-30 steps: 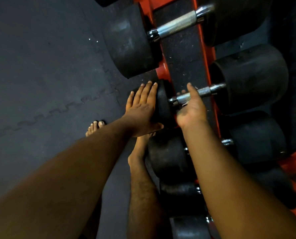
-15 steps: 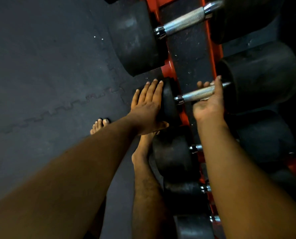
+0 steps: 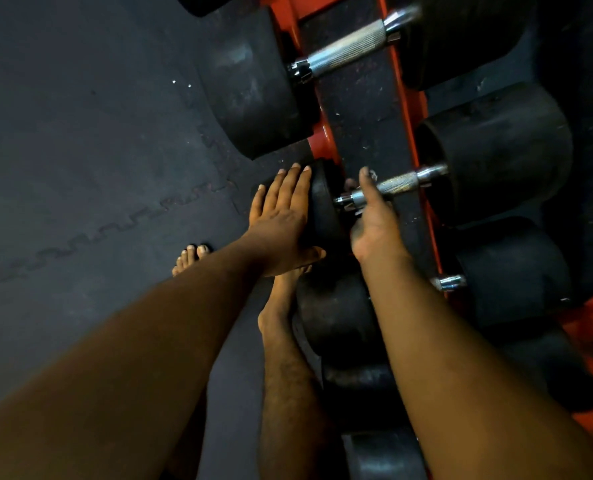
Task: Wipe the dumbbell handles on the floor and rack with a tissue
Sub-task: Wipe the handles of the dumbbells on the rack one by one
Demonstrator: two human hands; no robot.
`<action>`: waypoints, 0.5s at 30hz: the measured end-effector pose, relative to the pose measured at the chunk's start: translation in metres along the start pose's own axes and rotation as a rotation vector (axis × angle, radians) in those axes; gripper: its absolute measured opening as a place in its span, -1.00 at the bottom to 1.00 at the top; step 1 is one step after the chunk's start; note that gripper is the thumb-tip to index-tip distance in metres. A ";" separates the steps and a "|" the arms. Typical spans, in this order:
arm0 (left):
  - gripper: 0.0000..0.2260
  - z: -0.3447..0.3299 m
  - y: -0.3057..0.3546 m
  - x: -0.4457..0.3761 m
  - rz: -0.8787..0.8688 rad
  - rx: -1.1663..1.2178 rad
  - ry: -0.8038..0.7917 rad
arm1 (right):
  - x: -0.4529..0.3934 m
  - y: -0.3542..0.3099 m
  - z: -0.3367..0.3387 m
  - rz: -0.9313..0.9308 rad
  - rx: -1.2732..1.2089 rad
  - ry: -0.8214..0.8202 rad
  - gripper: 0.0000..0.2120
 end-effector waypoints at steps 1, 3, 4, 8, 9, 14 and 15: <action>0.19 -0.001 -0.001 0.000 0.002 -0.001 -0.001 | 0.002 0.000 0.000 0.009 0.036 -0.023 -0.69; 0.19 -0.002 -0.001 0.000 0.005 -0.007 -0.003 | 0.002 0.003 0.006 0.018 0.120 -0.075 -0.73; 0.18 -0.002 -0.001 0.000 0.004 -0.007 -0.002 | 0.002 0.007 0.010 0.017 0.148 -0.093 -0.72; 0.18 0.000 0.000 0.000 0.012 -0.009 0.014 | 0.010 0.021 0.020 0.087 0.383 -0.119 -0.71; 0.18 0.001 -0.001 0.000 0.014 -0.009 0.014 | 0.012 0.022 0.022 0.130 0.476 -0.112 -0.72; 0.18 0.001 0.000 0.001 0.019 -0.008 0.008 | 0.043 -0.009 0.020 0.321 1.116 -0.198 -0.74; 0.18 0.000 -0.001 0.001 0.024 -0.008 0.009 | 0.052 -0.022 0.014 0.400 1.237 -0.261 -0.76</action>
Point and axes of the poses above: each hand's wrist, its own x-axis away from the middle knuckle, its own z-axis out of the back of the hand, y = z × x, the point moved 6 cm from there along -x, towards the middle knuckle, and after that the axes turned 9 degrees about z, right-handed, at the moved point
